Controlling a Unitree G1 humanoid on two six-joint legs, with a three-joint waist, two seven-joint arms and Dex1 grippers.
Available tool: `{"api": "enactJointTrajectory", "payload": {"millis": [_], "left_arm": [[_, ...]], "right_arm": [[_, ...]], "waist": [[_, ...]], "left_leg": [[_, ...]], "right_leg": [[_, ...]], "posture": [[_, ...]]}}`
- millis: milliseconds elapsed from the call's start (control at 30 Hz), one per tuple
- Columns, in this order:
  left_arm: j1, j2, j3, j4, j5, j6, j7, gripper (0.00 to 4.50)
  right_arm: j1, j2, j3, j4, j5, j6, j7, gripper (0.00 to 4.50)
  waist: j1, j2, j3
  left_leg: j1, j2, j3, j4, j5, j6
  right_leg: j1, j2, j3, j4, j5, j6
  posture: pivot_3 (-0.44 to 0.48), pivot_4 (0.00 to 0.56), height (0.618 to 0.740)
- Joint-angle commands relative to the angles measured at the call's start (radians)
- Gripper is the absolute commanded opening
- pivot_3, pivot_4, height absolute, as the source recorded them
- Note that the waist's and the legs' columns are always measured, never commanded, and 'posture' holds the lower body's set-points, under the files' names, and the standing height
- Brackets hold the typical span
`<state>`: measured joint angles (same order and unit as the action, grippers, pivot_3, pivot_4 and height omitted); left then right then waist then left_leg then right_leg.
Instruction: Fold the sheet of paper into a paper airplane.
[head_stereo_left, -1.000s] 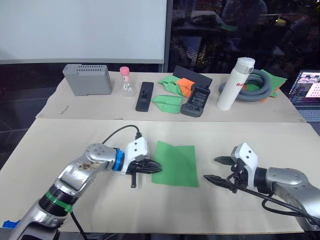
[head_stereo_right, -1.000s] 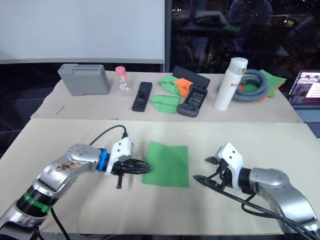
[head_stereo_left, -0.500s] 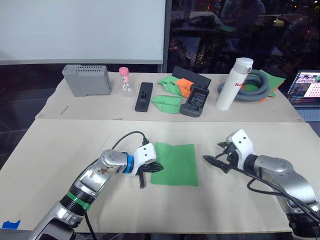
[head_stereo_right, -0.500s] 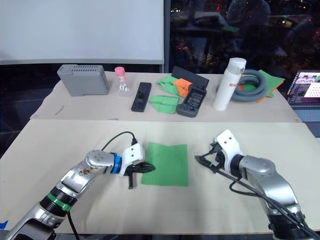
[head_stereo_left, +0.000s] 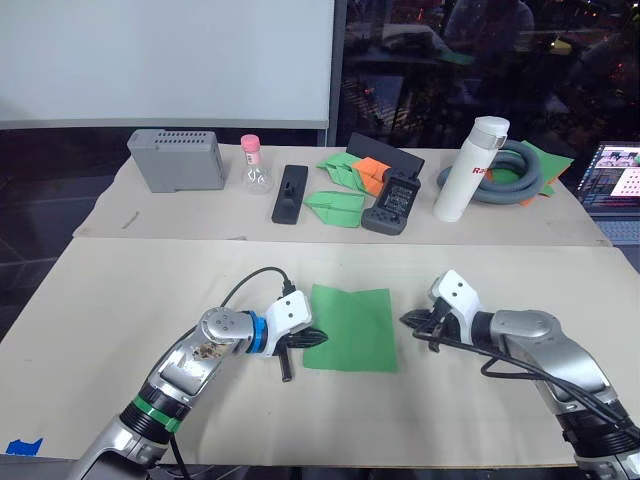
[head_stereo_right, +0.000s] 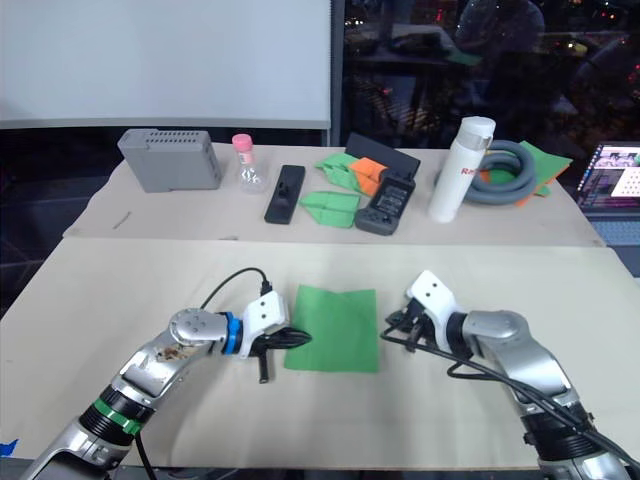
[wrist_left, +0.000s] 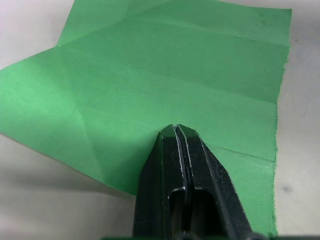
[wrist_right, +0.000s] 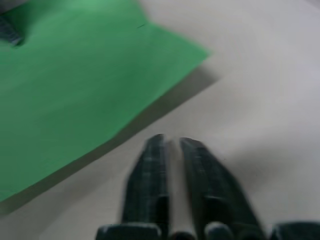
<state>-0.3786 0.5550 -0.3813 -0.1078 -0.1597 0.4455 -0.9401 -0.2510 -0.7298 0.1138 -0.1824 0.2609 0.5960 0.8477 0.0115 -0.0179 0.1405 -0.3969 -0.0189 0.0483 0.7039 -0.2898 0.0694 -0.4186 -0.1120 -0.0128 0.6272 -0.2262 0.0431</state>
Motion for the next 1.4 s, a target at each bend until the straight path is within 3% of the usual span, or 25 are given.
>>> {"api": "enactJointTrajectory", "payload": {"millis": [33, 567, 800, 967, 1400], "left_arm": [[0.03, 0.009, -0.019, 0.055, 0.038, 0.012, 0.004, 0.0], [0.061, 0.008, 0.004, 0.058, 0.038, -0.009, 0.015, 0.0], [0.077, 0.006, 0.023, 0.038, 0.032, 0.011, 0.034, 0.0], [0.115, 0.016, 0.047, -0.003, 0.01, 0.053, 0.042, 0.0], [0.18, 0.04, 0.221, -0.052, -0.069, 0.085, 0.084, 0.0]], "right_arm": [[0.007, 0.003, 0.0, -0.047, 0.026, -0.003, 0.032, 0.01], [-0.039, 0.125, -0.027, -0.098, 0.175, 0.035, 0.066, 0.01], [-0.081, 0.218, 0.098, -0.066, 0.108, 0.009, 0.018, 0.01], [-0.085, 0.221, 0.158, -0.043, 0.061, -0.018, 0.032, 0.01], [-0.14, 0.285, 0.244, 0.137, -0.048, -0.077, 0.025, 0.01]], "waist": [[0.0, 0.0, 0.0], [-0.003, 0.0, -0.001], [-0.003, -0.001, -0.002], [-0.005, -0.001, -0.002], [-0.023, -0.001, -0.002]], "left_leg": [[0.0, 0.0, 0.0, 0.0, 0.0, 0.0], [0.003, 0.001, 0.0, 0.0, 0.0, 0.0], [0.003, 0.001, 0.0, -0.001, 0.0, -0.001], [0.004, 0.0, 0.0, -0.001, 0.0, -0.001], [0.007, 0.001, 0.0, -0.005, 0.001, -0.003]], "right_leg": [[0.0, 0.0, 0.0, 0.0, 0.0, 0.0], [0.001, 0.0, 0.0, 0.001, 0.0, 0.0], [0.001, 0.0, 0.0, 0.003, 0.0, 0.0], [0.0, 0.0, 0.0, 0.003, 0.0, 0.0], [0.001, 0.0, 0.0, 0.003, 0.0, 0.0]], "posture": [[0.0, 0.15, 0.74], [0.0, 0.15, 0.74], [0.0, 0.15, 0.74], [0.0, 0.15, 0.74], [0.0, 0.15, 0.74]]}}
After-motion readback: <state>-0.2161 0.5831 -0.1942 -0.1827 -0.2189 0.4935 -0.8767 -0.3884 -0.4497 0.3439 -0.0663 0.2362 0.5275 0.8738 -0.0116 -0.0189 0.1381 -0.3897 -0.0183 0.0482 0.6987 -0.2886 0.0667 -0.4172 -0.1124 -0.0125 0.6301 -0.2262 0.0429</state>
